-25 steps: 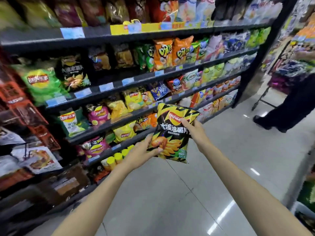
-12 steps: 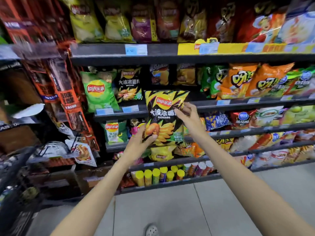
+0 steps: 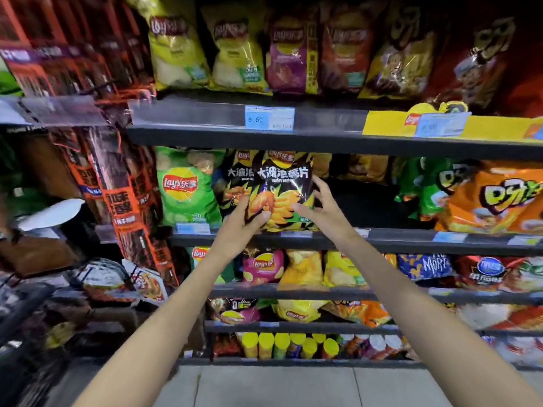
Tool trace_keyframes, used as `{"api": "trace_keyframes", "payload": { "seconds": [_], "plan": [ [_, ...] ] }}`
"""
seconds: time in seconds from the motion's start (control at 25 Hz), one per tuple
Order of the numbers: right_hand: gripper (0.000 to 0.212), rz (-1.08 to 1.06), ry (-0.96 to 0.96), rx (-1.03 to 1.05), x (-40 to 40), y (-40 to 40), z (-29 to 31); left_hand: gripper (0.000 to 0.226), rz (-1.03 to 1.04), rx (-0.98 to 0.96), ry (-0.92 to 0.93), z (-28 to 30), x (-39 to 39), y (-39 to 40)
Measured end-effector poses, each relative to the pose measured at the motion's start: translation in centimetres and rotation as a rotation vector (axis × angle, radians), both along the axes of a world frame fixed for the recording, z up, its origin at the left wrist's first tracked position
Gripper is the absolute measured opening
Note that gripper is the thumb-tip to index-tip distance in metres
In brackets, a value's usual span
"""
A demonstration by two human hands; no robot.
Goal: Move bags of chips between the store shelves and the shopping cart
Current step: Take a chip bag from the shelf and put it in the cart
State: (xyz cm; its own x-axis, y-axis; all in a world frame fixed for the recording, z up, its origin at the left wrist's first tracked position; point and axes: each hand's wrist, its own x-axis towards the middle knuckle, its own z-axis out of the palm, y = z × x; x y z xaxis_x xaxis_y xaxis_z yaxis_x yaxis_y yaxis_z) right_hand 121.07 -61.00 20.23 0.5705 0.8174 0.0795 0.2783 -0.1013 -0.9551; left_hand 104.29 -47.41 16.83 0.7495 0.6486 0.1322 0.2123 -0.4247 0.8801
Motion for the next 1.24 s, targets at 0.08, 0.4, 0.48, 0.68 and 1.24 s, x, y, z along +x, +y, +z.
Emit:
{"api": "trace_keyframes", "payload": {
  "seconds": [0.08,0.4,0.48,0.68,1.24],
  "plan": [
    [0.086,0.015,0.029,0.008,1.2,1.9,-0.4,0.061,0.029,0.018,-0.007,0.1,0.8,1.5],
    [0.068,0.034,0.005,0.048,6.6,4.8,-2.6,0.07,0.126,0.113,0.065,0.6,5.4,3.3],
    [0.084,0.055,-0.003,0.058,8.4,4.7,-2.9,0.069,0.128,0.136,0.061,0.4,7.1,3.1],
    [0.1,0.141,-0.014,-0.031,9.6,6.0,-4.5,0.074,0.201,0.182,0.175,-0.3,7.8,3.5],
    [0.074,0.331,-0.275,0.078,6.3,5.8,-4.7,0.077,0.3,0.133,0.21,0.5,3.4,1.4]
  ]
}}
